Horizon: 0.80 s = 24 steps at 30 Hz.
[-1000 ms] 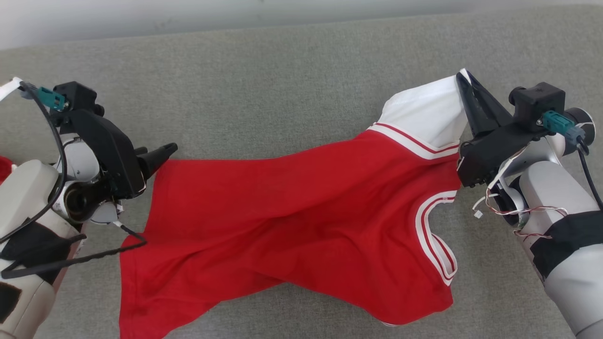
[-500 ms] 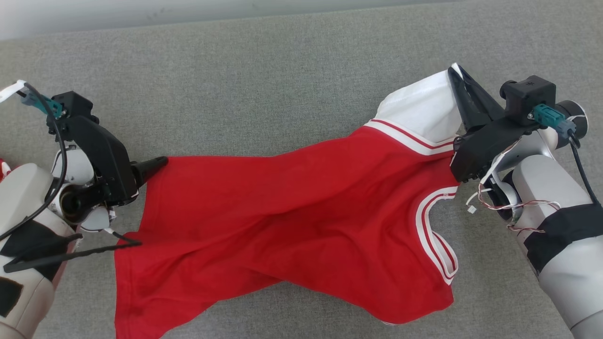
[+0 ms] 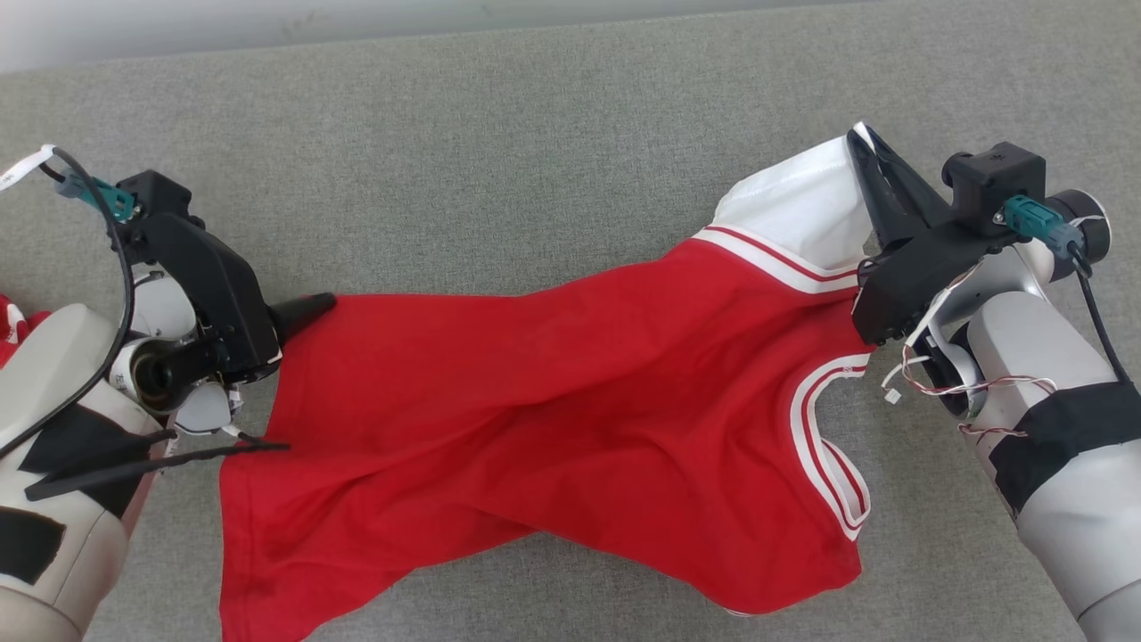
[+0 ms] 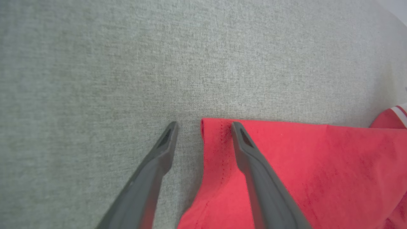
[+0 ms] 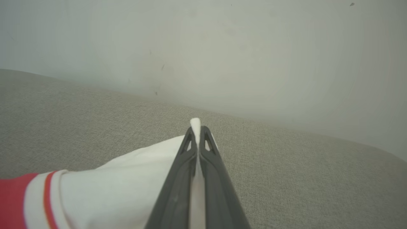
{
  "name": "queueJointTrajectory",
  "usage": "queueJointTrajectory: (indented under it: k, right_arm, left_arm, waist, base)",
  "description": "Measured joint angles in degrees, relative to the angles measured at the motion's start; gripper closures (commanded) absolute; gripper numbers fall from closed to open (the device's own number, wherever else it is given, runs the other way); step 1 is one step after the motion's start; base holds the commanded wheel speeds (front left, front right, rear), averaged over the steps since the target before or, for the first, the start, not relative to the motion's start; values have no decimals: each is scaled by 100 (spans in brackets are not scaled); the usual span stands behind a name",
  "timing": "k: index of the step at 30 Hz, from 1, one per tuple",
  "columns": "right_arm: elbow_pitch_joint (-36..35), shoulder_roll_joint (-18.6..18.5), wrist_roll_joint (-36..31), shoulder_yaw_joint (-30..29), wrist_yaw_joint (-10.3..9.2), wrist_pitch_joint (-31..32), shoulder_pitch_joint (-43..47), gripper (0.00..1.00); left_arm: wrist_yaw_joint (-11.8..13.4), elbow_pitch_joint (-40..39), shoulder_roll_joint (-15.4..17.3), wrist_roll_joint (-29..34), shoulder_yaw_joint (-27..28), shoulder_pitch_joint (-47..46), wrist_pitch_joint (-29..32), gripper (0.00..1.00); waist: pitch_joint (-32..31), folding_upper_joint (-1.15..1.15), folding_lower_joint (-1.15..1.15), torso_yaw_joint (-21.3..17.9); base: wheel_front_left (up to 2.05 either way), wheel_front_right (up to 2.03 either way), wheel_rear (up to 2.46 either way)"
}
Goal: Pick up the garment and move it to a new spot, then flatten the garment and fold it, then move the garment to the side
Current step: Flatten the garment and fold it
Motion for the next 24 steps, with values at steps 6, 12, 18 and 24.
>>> queueJointTrajectory:
  k: [6, 12, 18, 24]
  right_arm:
    - [134, -19, -1, -1, 18, -27, -3, 100]
    - [281, -20, -1, 0, 71, -76, -79, 100]
    - [536, -13, -1, 41, 201, -73, -711, 100]
    - [772, -129, 7, -86, 278, -62, -1956, 100]
  left_arm:
    - [-25, 58, -113, -157, 30, 4, 67, 100]
    - [-29, 20, -99, -172, 224, -148, -453, 100]
    - [-31, -343, 76, -144, 265, -413, -1046, 100]
    - [-31, -699, 132, -41, 413, -1105, -1820, 100]
  waist:
    - [-37, 0, 0, 29]
    - [-143, 0, 1, 86]
    - [-244, 0, 0, 129]
    - [-322, 0, 1, 198]
  base:
    - [0, 0, 0]
    - [0, 0, 0]
    - [0, 0, 0]
    - [0, 0, 0]
